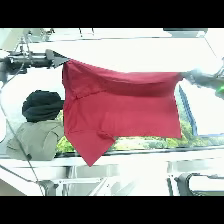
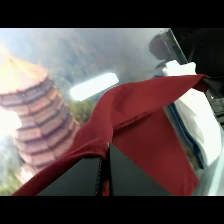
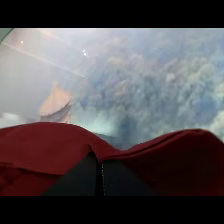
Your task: Fold the shirts.
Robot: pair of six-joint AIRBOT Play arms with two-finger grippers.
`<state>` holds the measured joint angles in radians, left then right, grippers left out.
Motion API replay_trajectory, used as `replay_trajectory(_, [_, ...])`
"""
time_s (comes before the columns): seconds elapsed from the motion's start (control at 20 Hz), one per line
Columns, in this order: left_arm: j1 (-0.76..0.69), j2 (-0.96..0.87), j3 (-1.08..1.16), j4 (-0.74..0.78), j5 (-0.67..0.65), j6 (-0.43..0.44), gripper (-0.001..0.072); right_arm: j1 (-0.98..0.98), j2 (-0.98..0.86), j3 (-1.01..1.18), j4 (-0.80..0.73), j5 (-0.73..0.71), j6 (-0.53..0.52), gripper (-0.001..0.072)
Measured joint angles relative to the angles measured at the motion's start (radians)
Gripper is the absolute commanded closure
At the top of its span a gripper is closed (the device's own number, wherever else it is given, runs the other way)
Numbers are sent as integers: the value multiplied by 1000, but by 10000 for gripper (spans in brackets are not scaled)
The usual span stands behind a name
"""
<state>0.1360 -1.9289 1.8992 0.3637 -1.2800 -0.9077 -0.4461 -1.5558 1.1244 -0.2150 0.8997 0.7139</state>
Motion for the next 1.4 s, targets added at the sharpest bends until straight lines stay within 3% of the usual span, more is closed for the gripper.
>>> replay_trajectory(0.4, [-11, -173, 144, 11, 248, 38, 682, 37, -347, 317, 173, 7, -60, 698])
replay_trajectory(0.75, [-13, -185, 209, 2, 400, 90, 682, 55, -426, 528, 201, 3, -41, 698])
replay_trajectory(1.1, [-36, -187, 101, 39, 446, 176, 682, 57, -480, 574, 158, -23, -22, 698])
replay_trajectory(1.4, [-41, -190, 71, 150, 413, 191, 682, 56, -550, 578, 58, 43, 42, 698])
